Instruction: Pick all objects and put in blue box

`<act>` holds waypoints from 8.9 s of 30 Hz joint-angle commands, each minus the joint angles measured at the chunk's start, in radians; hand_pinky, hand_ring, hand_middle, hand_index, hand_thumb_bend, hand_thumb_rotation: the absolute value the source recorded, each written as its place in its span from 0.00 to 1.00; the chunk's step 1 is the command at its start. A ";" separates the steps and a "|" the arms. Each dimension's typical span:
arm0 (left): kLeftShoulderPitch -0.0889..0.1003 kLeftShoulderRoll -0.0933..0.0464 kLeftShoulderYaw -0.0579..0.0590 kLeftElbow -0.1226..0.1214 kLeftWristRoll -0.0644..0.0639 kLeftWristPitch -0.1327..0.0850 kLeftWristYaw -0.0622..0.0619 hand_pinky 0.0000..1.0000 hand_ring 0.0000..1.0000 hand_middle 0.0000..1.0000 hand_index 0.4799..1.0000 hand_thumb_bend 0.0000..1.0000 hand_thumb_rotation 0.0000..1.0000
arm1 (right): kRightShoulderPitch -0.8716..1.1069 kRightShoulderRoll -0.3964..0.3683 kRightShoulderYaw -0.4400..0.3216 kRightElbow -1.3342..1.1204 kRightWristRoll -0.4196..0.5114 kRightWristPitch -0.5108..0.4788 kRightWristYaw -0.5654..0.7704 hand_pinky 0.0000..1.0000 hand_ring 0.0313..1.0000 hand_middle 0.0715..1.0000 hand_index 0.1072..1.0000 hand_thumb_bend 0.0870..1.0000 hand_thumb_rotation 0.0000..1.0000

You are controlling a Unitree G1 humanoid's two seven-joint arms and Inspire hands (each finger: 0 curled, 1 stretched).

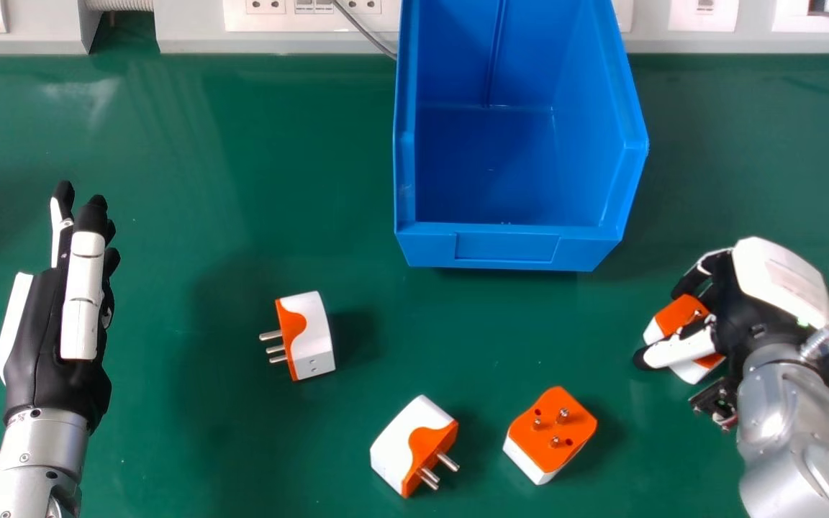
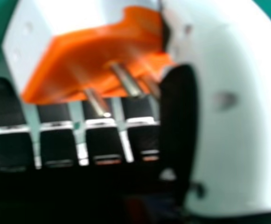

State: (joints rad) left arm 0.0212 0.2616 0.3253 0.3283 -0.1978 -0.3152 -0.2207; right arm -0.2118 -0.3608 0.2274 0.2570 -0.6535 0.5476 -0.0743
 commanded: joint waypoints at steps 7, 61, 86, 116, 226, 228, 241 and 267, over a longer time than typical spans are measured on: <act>-0.010 0.022 0.010 -0.032 -0.007 0.005 -0.003 1.00 1.00 1.00 1.00 0.56 0.97 | 0.036 0.018 -0.118 0.004 0.076 -0.007 -0.087 0.32 0.41 0.47 0.51 0.44 0.00; -0.020 0.037 0.007 -0.038 0.009 0.026 0.010 1.00 1.00 1.00 1.00 0.52 0.85 | 0.212 0.028 -0.171 -0.428 0.092 -0.100 -0.089 0.36 0.44 0.47 0.44 0.45 0.00; -0.048 0.041 0.004 -0.003 0.015 0.012 0.010 1.00 1.00 1.00 1.00 0.52 0.83 | 0.351 0.107 -0.020 -0.772 0.051 -0.155 0.043 0.32 0.40 0.44 0.46 0.44 0.00; -0.039 0.035 -0.006 -0.028 0.038 0.025 0.028 1.00 1.00 1.00 1.00 0.52 0.82 | -0.083 0.190 0.063 -0.523 -0.026 -0.200 0.082 0.33 0.41 0.44 0.46 0.44 0.00; 0.012 0.003 -0.041 -0.188 0.062 0.165 0.074 1.00 1.00 1.00 1.00 0.51 0.80 | -0.305 0.190 0.174 -0.333 -0.136 -0.159 -0.108 0.84 1.00 1.00 0.98 0.36 0.29; 0.009 0.007 -0.040 -0.184 0.066 0.163 0.071 1.00 1.00 1.00 1.00 0.50 0.80 | -0.247 0.179 0.184 -0.405 -0.172 -0.161 -0.097 0.84 1.00 1.00 0.98 0.35 0.27; 0.013 0.014 -0.033 -0.202 0.074 0.182 0.068 1.00 1.00 1.00 1.00 0.47 0.81 | 0.216 0.122 0.184 -0.841 -0.219 -0.216 0.053 0.84 1.00 1.00 0.99 0.33 0.21; 0.023 0.006 -0.020 -0.092 0.051 0.034 0.025 1.00 1.00 1.00 1.00 0.52 0.77 | 0.759 0.092 0.115 -0.814 -0.275 -0.534 -0.179 0.80 0.94 0.97 0.93 0.45 0.32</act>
State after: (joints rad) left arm 0.0514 0.2636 0.3004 0.2468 -0.1415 -0.2388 -0.1928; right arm 0.5483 -0.2725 0.3508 -0.5509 -0.9147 0.0377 -0.2273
